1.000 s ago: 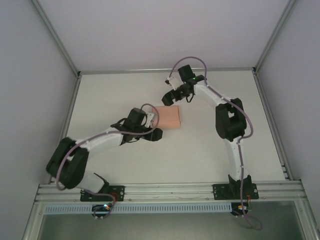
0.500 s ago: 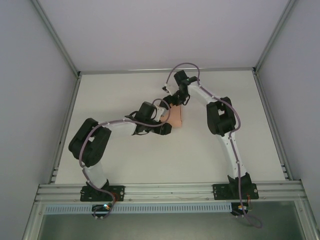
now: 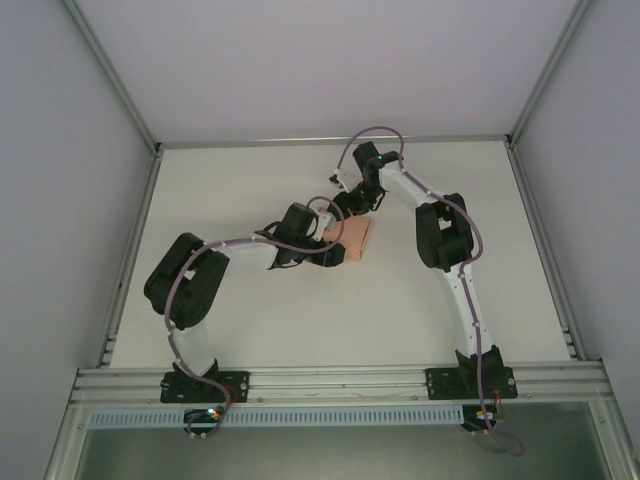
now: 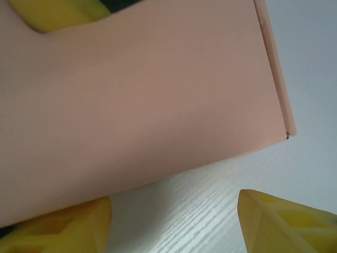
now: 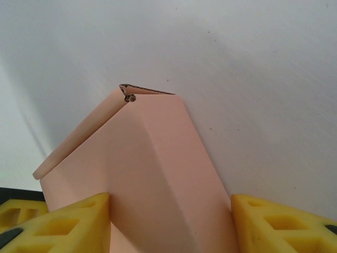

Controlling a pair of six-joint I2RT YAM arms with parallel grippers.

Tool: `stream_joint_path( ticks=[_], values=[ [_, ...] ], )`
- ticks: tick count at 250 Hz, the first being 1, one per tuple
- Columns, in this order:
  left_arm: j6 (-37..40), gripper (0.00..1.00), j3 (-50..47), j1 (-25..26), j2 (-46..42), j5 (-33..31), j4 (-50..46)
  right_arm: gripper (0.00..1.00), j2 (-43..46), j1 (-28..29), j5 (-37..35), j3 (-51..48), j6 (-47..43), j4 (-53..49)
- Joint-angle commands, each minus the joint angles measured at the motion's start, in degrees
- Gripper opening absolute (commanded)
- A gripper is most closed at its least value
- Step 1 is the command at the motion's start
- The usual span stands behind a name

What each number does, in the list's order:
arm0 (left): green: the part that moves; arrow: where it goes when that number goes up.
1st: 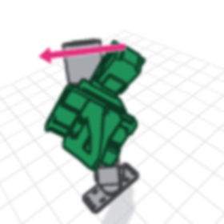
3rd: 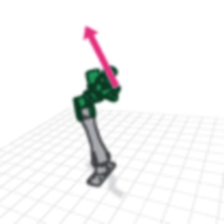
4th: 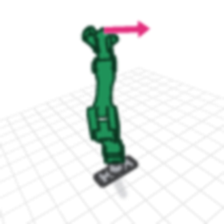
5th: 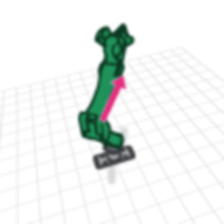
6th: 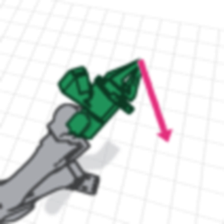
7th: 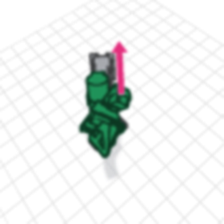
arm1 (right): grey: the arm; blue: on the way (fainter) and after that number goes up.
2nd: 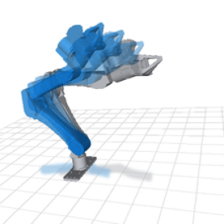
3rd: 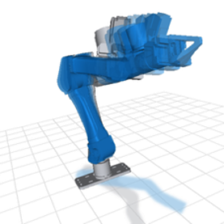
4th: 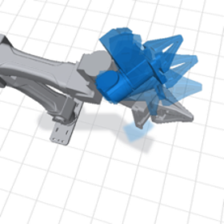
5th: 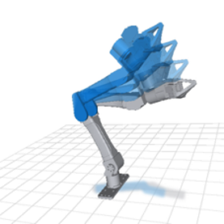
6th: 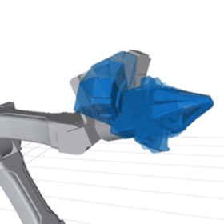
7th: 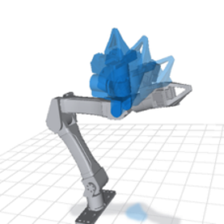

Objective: Assemble paper box

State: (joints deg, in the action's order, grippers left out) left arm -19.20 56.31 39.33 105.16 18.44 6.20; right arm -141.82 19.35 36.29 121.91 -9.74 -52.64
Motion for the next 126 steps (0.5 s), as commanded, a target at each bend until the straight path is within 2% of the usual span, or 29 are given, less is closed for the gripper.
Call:
stream_joint_path(
  ticks=[1,18,74,126],
  values=[
    [-0.5,0.65,-0.5,0.5,3.5,-2.0,15.8,0.53,-0.6,5.3,8.0,-2.8,3.6,-7.2],
    [-0.8,0.66,-2.2,0.8,3.9,-2.7,21.1,0.47,-0.9,5.9,9.1,-3.6,5.0,-6.3],
    [0.7,0.66,-4.8,2.9,4.0,-8.6,31.8,0.44,-1.0,7.4,9.9,-6.5,8.7,-4.4],
    [-2.1,0.65,-2.8,3.0,8.4,-7.6,37.6,0.42,-1.0,8.6,13.7,-8.8,10.9,-1.2]
  ],
)
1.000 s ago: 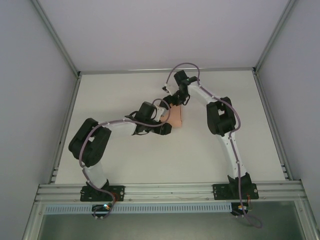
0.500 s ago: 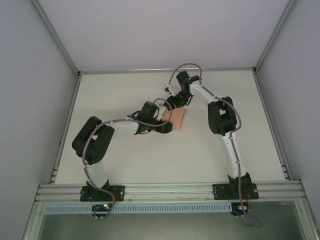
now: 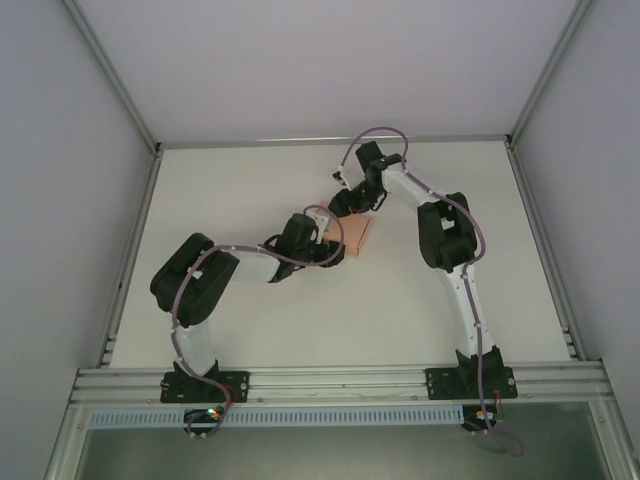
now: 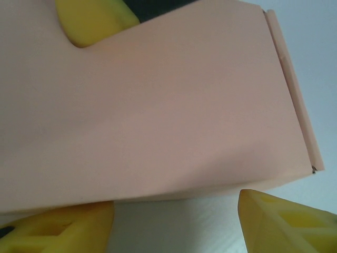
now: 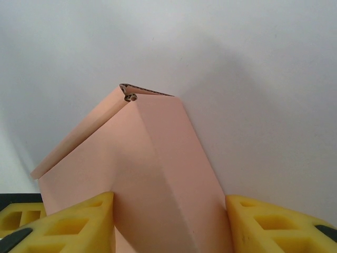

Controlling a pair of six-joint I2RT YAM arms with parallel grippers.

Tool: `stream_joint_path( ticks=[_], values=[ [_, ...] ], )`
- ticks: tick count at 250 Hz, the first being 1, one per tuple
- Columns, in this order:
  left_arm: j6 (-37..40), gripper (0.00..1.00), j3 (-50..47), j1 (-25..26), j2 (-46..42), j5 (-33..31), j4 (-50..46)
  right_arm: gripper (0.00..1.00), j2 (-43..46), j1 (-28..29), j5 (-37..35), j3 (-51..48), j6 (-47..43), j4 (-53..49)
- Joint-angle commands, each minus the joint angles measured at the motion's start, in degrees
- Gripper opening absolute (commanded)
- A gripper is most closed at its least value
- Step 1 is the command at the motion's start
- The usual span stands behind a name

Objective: Assemble paper box

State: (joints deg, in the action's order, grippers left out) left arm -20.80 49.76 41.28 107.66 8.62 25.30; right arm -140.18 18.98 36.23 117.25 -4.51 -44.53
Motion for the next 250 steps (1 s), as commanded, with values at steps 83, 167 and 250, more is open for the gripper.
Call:
stream_joint_path(
  ticks=[83,167,250],
  values=[
    [0.7,0.67,1.5,2.5,5.2,0.5,20.1,0.44,-0.6,8.3,7.9,-5.5,8.1,-6.9],
    [1.3,0.81,-7.3,1.8,-2.0,0.1,14.6,0.61,5.0,3.4,-4.1,-8.1,21.9,4.3],
    [1.6,1.0,-12.1,1.9,-11.3,-3.8,5.7,1.0,9.8,0.0,-15.8,-10.7,24.9,10.1]
  ],
)
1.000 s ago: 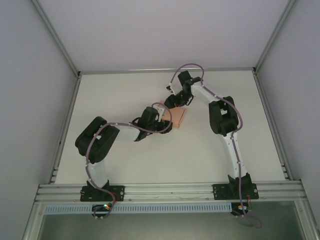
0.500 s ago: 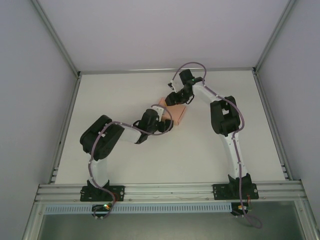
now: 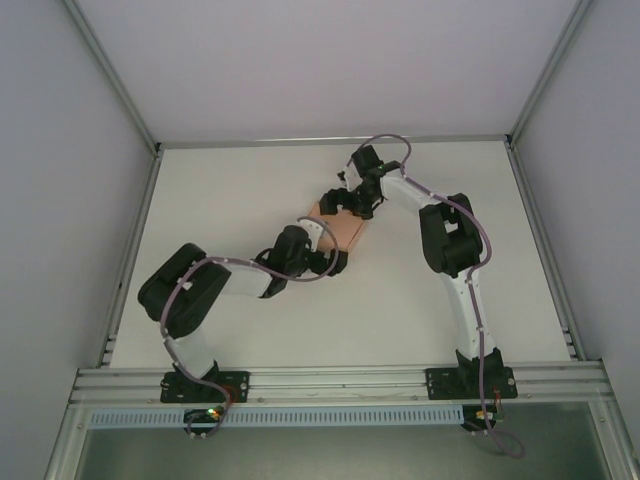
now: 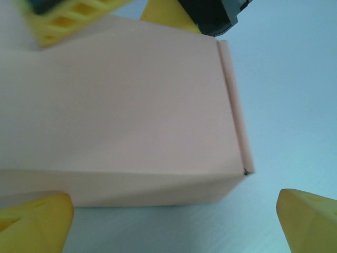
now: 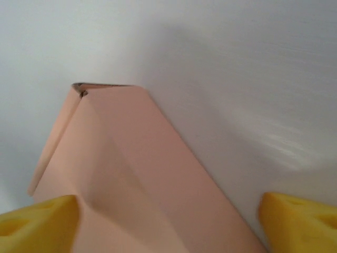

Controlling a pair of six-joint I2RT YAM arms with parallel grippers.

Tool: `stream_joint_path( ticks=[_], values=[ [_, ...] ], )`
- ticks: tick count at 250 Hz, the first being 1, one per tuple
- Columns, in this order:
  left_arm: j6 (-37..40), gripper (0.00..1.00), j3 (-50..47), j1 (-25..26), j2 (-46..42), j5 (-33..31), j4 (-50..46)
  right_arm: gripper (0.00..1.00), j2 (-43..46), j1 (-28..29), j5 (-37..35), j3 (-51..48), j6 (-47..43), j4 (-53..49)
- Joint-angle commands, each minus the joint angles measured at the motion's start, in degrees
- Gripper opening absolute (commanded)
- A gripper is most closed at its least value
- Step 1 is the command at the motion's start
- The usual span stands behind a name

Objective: Assemble paper box

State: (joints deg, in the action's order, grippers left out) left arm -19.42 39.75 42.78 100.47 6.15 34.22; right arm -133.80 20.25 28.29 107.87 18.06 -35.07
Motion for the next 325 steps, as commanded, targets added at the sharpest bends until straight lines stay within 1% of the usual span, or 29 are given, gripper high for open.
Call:
stream_joint_path(
  ticks=[1,19,38,66,79,95,107,125,149,159,172,184,191,203,211,219,227,243,258,266,270,273,282,293,301,309,315,319,325],
  values=[
    [0.2,1.0,-2.1,0.4,-4.2,-1.3,-3.3,1.0,3.5,-1.3,-8.0,-1.3,2.3,0.6],
    [0.4,1.0,-3.0,0.4,-7.6,-2.9,-6.2,1.0,5.3,-1.8,-11.4,-1.5,1.4,0.5],
    [1.3,1.0,-3.0,0.5,-12.3,-5.0,-12.0,1.0,8.2,-2.4,-14.4,-3.3,0.1,1.6],
    [2.6,1.0,-1.6,0.6,-20.6,-11.1,-22.6,1.0,14.3,-3.3,-19.2,-9.4,-0.3,5.6],
    [2.4,1.0,-1.3,0.4,-24.6,-15.5,-26.6,1.0,17.8,-3.7,-22.0,-13.9,-0.9,8.6],
    [2.7,1.0,-1.1,-1.1,-29.2,-20.5,-30.5,1.0,22.7,-4.4,-24.3,-20.1,-2.3,12.1],
    [2.0,1.0,-1.3,-3.9,-31.8,-23.0,-32.7,1.0,26.4,-5.3,-26.1,-24.9,-2.5,14.7],
    [0.3,1.0,-1.5,-10.7,-34.9,-24.0,-35.3,0.99,32.0,-7.3,-25.2,-31.4,-2.8,17.6],
    [1.2,1.0,-3.7,-18.5,-37.6,-28.5,-34.1,1.0,39.7,-10.0,-26.1,-39.8,-3.9,20.1],
    [2.9,1.0,-5.1,-22.3,-38.5,-29.9,-32.2,1.0,43.0,-11.0,-27.1,-43.4,-5.4,21.2],
    [4.5,1.0,-7.4,-25.7,-39.0,-33.3,-28.2,1.0,47.5,-11.8,-29.3,-48.3,-8.0,23.4],
    [6.7,1.0,-10.3,-29.2,-38.9,-33.5,-22.5,1.0,51.6,-12.1,-31.8,-53.9,-11.3,27.9],
    [7.2,1.0,-11.8,-31.5,-38.5,-32.2,-19.6,1.0,53.4,-12.2,-33.2,-57.4,-13.4,31.7],
    [8.2,1.0,-13.8,-35.6,-37.3,-27.9,-14.9,1.0,57.2,-12.4,-34.4,-63.9,-16.4,39.8],
    [6.5,1.0,-13.1,-38.0,-36.8,-25.2,-16.7,1.0,58.7,-12.6,-34.8,-67.9,-17.7,45.9],
    [6.8,1.0,-13.2,-39.9,-36.0,-22.7,-15.2,1.0,59.5,-12.7,-35.0,-71.6,-18.5,52.1],
    [8.1,1.0,-13.8,-40.6,-34.9,-21.3,-12.6,1.0,59.9,-12.9,-35.0,-74.7,-19.0,57.4],
    [12.2,1.0,-17.1,-40.8,-31.3,-23.1,-1.8,1.0,59.8,-12.9,-34.5,-78.9,-19.9,65.5],
    [14.1,1.0,-19.3,-41.0,-26.9,-22.8,5.8,1.0,58.5,-13.0,-34.5,-81.3,-22.1,70.5],
    [14.6,1.0,-19.8,-41.1,-24.0,-21.9,8.8,1.0,57.0,-13.2,-35.4,-82.5,-22.2,74.5],
    [16.0,1.0,-19.8,-41.2,-22.5,-22.0,11.6,1.0,56.5,-13.4,-35.7,-82.5,-21.8,74.8],
    [16.5,1.0,-19.2,-41.1,-22.1,-22.1,11.1,1.0,56.2,-13.7,-35.6,-82.3,-21.5,74.0],
    [15.6,1.0,-16.7,-40.8,-22.4,-21.3,4.6,1.0,54.6,-15.1,-32.8,-82.6,-20.7,75.6],
    [17.3,1.0,-16.2,-41.6,-20.3,-19.9,7.7,1.0,52.0,-16.3,-31.1,-83.6,-19.9,78.7],
    [17.1,1.0,-16.4,-41.7,-19.7,-19.8,7.9,1.0,49.4,-17.0,-30.4,-85.3,-19.4,83.5],
    [16.9,1.0,-19.1,-42.1,-17.1,-19.3,15.1,1.0,45.6,-17.8,-29.9,-87.5,-18.8,91.1],
    [17.9,1.0,-21.7,-42.7,-14.0,-18.1,24.4,1.0,43.2,-18.3,-29.7,-88.5,-18.1,97.6],
    [17.9,1.0,-23.3,-43.1,-12.5,-16.4,28.7,1.0,43.6,-18.6,-30.0,-88.7,-17.7,97.4],
    [17.3,1.0,-24.5,-43.3,-10.1,-15.8,32.8,1.0,45.7,-19.2,-29.6,-88.0,-16.9,92.2]
  ],
)
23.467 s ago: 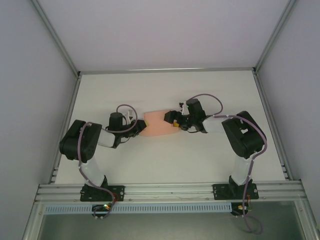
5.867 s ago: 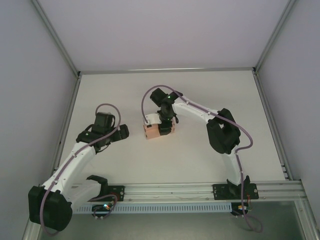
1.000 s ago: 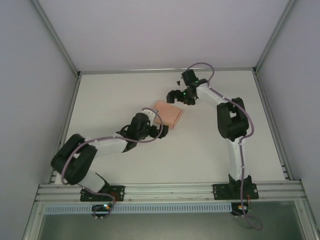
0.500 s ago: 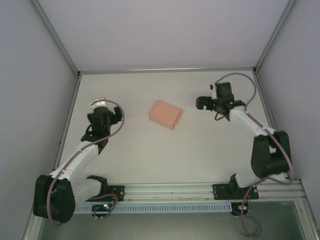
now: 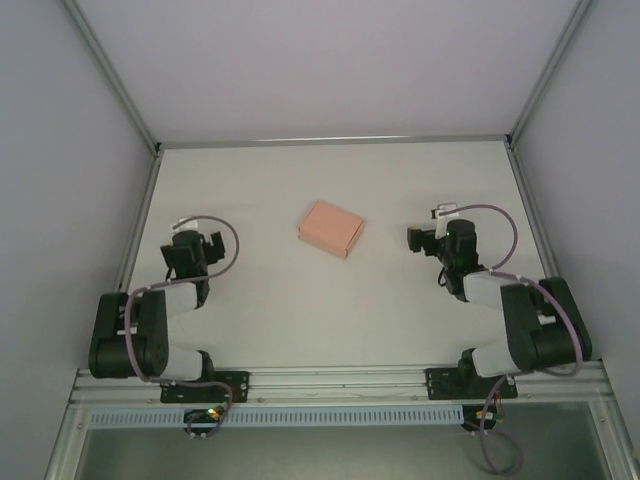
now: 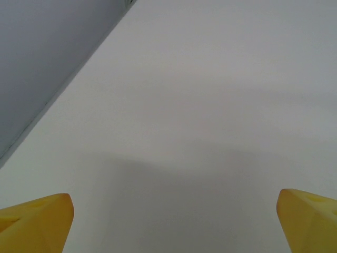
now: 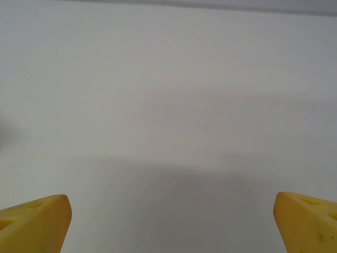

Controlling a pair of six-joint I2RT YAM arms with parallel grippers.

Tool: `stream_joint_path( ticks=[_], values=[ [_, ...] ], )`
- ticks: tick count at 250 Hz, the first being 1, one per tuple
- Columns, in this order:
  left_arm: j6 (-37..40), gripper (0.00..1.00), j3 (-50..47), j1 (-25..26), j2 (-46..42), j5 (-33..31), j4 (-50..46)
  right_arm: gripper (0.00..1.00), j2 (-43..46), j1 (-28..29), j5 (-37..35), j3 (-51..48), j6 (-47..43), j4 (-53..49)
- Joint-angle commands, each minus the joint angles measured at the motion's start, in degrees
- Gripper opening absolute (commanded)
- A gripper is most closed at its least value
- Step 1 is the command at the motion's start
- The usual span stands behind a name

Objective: Assemble paper box

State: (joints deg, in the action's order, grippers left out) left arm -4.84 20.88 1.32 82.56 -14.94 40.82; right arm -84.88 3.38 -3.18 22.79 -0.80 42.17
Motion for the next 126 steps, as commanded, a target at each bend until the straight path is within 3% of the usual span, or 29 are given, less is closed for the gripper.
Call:
stream_joint_path(
  ticks=[1,9,25,49,126],
  values=[
    [3.0,1.0,-5.7,-1.9,8.3,4.9,27.2,1.0,-2.9,-2.5,2.0,-2.7,2.0,14.0],
    [3.0,1.0,-5.9,-2.6,9.5,5.3,30.1,1.0,-2.4,-3.6,2.7,-0.6,3.3,9.0],
    [1.7,1.0,-2.4,-2.3,5.8,6.5,16.8,1.0,-3.5,-3.3,1.7,-0.2,3.2,10.1],
    [4.1,1.0,0.5,-0.6,6.9,4.7,13.8,0.99,-3.4,-3.3,1.6,-0.1,3.0,10.0],
    [4.5,1.0,0.1,-0.9,7.3,4.6,15.5,1.0,-3.7,-3.1,2.5,0.6,2.6,8.9]
  ],
)
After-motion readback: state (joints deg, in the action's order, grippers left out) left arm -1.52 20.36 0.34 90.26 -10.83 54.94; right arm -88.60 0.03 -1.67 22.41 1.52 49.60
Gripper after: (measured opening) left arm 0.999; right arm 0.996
